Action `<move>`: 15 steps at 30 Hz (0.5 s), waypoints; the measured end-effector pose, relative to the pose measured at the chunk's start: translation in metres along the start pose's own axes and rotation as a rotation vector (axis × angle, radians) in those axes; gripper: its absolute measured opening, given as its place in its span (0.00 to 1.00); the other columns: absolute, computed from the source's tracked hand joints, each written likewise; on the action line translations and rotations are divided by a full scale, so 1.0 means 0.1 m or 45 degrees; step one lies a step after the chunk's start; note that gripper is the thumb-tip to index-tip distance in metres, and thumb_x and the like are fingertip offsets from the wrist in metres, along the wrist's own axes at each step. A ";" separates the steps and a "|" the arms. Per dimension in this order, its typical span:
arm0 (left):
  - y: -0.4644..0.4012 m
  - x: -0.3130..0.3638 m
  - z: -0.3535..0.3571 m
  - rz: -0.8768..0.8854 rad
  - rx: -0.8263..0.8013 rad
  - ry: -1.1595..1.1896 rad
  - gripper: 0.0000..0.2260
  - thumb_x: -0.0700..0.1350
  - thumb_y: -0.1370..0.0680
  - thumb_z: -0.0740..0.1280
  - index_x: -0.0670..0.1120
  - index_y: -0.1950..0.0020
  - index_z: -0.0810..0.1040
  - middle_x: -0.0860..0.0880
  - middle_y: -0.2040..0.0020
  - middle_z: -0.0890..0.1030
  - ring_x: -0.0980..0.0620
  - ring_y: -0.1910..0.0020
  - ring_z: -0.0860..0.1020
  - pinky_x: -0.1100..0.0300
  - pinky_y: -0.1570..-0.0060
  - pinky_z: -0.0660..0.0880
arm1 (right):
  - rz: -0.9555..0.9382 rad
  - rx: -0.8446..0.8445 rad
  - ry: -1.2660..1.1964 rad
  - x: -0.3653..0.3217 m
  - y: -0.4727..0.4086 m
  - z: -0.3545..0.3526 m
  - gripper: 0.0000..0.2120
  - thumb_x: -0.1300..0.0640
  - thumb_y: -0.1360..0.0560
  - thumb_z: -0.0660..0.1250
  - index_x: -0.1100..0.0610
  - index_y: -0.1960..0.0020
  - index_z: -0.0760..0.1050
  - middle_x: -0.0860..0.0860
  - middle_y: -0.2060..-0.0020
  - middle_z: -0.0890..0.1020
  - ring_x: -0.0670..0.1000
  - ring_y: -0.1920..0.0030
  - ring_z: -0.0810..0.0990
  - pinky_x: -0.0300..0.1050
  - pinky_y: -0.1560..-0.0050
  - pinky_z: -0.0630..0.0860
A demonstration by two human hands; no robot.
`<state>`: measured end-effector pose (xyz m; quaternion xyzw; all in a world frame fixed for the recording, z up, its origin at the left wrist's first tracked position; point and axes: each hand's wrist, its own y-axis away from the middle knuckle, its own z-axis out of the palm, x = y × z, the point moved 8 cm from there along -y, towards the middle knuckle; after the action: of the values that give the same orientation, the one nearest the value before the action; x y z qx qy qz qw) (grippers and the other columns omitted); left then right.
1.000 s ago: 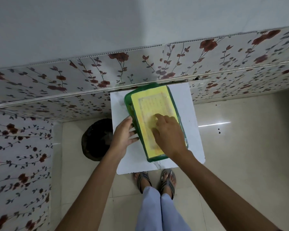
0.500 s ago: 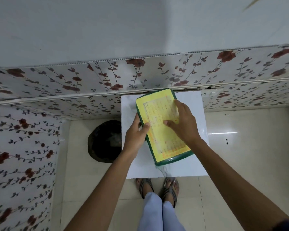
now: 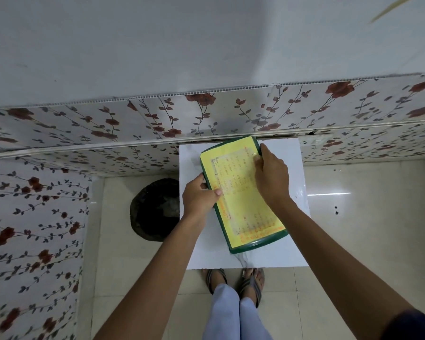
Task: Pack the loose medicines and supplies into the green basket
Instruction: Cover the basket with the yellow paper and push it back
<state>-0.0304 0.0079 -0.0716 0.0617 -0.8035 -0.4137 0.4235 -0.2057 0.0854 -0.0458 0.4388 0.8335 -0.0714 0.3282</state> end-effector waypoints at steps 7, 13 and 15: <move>-0.22 0.21 -0.07 -0.122 -0.113 0.307 0.22 0.33 0.27 0.66 0.51 0.37 0.72 0.46 0.50 0.81 0.49 0.54 0.79 0.55 0.59 0.76 | 0.296 -0.159 -0.156 0.17 -0.47 0.14 0.23 0.45 0.20 0.48 0.63 0.48 0.72 0.54 0.59 0.77 0.55 0.58 0.76 0.46 0.59 0.68; -0.33 0.37 -0.07 -0.033 0.126 0.257 0.09 0.41 0.24 0.60 0.55 0.53 0.75 0.50 0.52 0.79 0.53 0.55 0.75 0.52 0.54 0.74 | 0.307 -0.128 -0.132 0.16 -0.48 0.23 0.28 0.39 0.21 0.44 0.60 0.44 0.70 0.54 0.59 0.79 0.55 0.60 0.78 0.48 0.60 0.72; -0.35 0.35 -0.08 -0.062 0.128 0.263 0.09 0.40 0.25 0.62 0.54 0.58 0.76 0.51 0.54 0.80 0.53 0.56 0.76 0.54 0.55 0.75 | 0.289 -0.142 -0.100 0.14 -0.47 0.22 0.30 0.37 0.23 0.44 0.59 0.45 0.71 0.54 0.58 0.81 0.56 0.60 0.80 0.51 0.58 0.76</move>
<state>-0.0552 -0.0354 -0.0724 0.1445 -0.7736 -0.3746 0.4902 -0.2370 0.0572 -0.0794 0.5082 0.7677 -0.0047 0.3904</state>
